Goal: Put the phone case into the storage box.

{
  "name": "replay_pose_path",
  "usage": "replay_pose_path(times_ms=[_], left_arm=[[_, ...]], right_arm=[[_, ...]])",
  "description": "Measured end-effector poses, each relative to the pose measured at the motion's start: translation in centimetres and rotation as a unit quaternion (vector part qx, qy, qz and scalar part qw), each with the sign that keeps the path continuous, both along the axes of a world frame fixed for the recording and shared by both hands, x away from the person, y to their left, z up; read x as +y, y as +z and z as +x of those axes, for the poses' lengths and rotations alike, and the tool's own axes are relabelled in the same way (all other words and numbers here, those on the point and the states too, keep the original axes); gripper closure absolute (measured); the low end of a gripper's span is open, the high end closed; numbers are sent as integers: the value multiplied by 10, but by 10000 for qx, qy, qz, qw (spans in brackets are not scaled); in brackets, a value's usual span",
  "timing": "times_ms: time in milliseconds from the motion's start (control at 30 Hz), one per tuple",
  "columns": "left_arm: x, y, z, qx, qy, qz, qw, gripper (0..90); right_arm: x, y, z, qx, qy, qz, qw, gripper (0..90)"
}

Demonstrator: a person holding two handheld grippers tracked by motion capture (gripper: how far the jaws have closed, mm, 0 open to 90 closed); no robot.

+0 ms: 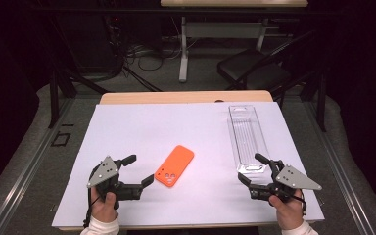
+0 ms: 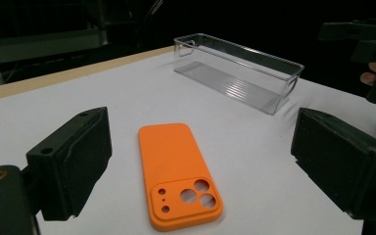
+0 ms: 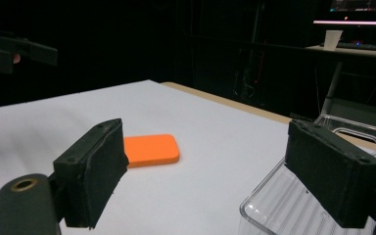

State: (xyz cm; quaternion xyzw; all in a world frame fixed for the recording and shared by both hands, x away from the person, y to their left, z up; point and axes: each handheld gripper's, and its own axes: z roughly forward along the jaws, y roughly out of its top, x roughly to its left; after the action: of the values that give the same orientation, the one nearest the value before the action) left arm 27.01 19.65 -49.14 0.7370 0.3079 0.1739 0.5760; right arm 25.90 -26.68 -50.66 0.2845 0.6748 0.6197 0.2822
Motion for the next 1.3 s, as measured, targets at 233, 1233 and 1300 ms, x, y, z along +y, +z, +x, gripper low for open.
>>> replay_pose_path(times_ms=[233, 1233, 1300], left_arm=[[-3, 1, -1, 0, 48, 99, 9999, 82], [-15, 2, 17, 1126, 213, 262, 9931, 3], [-19, 4, 19, 1225, 280, 325, 9915, 3]], right_arm=[[-1, -2, 1, 57, 77, 45, 9999, 146], [4, -3, 3, 109, -99, -217, 9997, 146], [5, -4, 4, 115, -101, -208, 9997, 146]])
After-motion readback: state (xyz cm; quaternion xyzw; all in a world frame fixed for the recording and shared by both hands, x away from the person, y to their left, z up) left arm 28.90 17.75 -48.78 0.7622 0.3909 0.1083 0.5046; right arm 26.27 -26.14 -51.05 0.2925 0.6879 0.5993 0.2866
